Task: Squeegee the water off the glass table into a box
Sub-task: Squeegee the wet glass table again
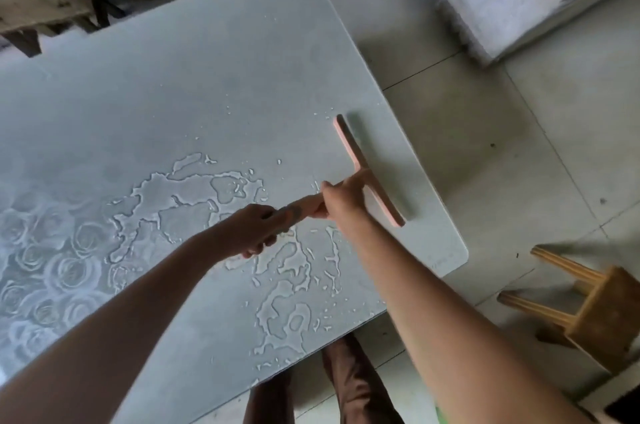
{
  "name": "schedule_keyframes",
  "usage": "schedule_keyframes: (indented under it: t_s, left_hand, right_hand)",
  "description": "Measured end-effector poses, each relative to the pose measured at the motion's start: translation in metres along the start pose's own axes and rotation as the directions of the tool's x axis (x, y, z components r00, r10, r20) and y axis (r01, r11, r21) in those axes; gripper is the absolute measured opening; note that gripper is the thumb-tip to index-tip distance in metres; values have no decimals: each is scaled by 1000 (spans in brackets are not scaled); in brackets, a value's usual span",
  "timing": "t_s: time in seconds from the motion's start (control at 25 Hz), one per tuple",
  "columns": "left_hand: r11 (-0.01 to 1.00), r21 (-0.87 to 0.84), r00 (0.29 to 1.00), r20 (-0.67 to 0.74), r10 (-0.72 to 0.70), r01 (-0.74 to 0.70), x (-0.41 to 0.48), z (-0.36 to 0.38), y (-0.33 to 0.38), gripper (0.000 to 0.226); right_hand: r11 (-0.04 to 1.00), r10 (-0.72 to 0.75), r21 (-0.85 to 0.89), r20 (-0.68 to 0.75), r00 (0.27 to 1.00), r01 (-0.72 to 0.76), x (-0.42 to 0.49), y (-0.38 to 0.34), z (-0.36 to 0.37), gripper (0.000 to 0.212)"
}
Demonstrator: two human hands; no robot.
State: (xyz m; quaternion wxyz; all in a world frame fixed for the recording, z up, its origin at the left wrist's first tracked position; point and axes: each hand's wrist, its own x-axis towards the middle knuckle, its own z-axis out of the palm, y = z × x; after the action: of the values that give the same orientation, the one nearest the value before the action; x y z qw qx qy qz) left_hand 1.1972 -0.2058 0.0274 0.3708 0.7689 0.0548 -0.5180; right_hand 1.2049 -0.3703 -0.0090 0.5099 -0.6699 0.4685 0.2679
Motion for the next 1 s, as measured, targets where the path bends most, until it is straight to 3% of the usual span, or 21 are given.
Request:
schedule_keyframes:
  t_s: [0.16,0.28,0.44,0.56,0.68,0.84,1.0]
  left_hand:
    - [970,-153,980,-27,-195,189,-66,-24,-70,42]
    - [942,-245,970,-23,-241,229,-104,-21,-91,40]
    - [936,-350,988,-132,-85,34,-80,-15,-40,34]
    - [921,-377,979,-201,26,-102,-18,-14,11,37]
    - [919,-375,985,-159,66,-122,22,-6,48,41]
    - [928,-373,996,-81,-36,3,15,7,-4,44]
    - [857,-459,962,-21,-274,234,-81,21,-95,44]
  right_hand:
    - [987,16,-163,155,988,9,-58,15,75,75]
    - [975,64,-223,240,969,-9,-89,23,91,74]
    - [931,-210,-257,204,956,259,-60,-25,54,74]
    - [940,-247,-215,116,962,267,8,-76,30,65]
    - [963,-187,-191,46,981,192,47,-94,-1,63]
    - [898,-213,-395,-2,977,195,28,-55,31,52]
    - [850,-134,-462,275,952,253,-69,12,100,49]
